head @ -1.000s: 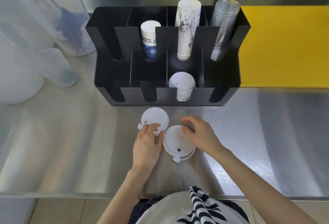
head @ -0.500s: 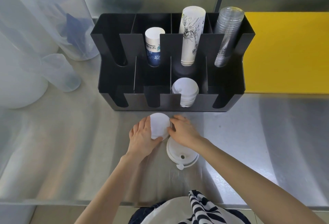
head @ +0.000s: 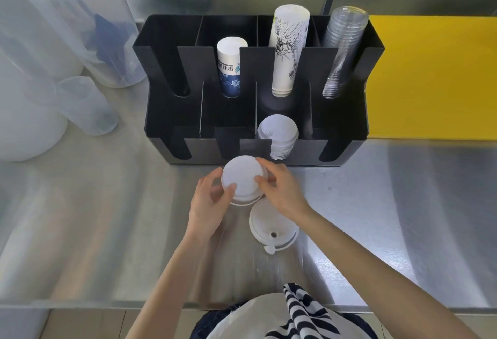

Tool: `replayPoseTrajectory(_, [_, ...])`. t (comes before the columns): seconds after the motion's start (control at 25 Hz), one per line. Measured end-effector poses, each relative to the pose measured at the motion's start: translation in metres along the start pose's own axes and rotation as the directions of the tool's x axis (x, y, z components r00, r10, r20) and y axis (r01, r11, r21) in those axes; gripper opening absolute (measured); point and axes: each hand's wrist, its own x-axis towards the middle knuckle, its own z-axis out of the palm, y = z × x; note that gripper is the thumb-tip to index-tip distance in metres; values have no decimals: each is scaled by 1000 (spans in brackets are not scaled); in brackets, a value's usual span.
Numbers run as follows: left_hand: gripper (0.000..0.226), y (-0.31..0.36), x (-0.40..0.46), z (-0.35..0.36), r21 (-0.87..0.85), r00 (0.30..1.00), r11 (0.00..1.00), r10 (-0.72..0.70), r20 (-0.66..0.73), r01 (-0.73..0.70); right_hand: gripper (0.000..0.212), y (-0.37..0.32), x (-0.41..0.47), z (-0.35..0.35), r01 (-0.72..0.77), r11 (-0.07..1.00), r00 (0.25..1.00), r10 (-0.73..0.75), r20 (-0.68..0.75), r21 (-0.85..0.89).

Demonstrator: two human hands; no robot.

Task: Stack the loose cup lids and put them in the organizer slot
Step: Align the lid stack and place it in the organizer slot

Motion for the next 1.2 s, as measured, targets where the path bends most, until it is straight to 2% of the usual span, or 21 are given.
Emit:
replayPoseTrajectory(0.12, [25, 7, -1, 1, -176, 987, 975, -145, -61, 132, 39, 4, -4, -14, -25, 995, 998, 19, 63, 99])
replayPoseTrajectory(0.2, [23, 10, -3, 4, -196, 986, 967, -167, 9, 165, 38, 7, -8, -22, -50, 992, 996, 41, 76, 120])
replayPoseTrajectory(0.28, [21, 11, -7, 8, -209, 982, 961, -169, 83, 183, 36, 12, -11, -30, -82, 987, 997, 80, 17, 136])
replayPoseTrajectory(0.44, [5, 11, -17, 18, -97, 981, 980, -163, 109, 174, 23, 24, -24, -40, -148, 978, 981, 164, -106, 145])
replayPoseTrajectory(0.8, [9, -4, -39, 27, 63, 974, 980, -194, 116, 187, 17, 41, -53, -34, -136, 986, 983, 146, -112, 96])
replayPoseTrajectory(0.88, [5, -8, -42, 29, 107, 979, 981, -173, 110, 161, 19, 43, -55, -31, -139, 986, 983, 148, -112, 90])
replayPoseTrajectory(1.04, [14, -13, -44, 32, 200, 991, 977, -96, 91, 76, 20, 50, -56, -28, -135, 989, 984, 142, -109, 64])
replayPoseTrajectory(1.2, [19, -15, -43, 34, 226, 991, 972, -84, 100, 59, 19, 55, -57, -23, -125, 989, 983, 134, -123, 77])
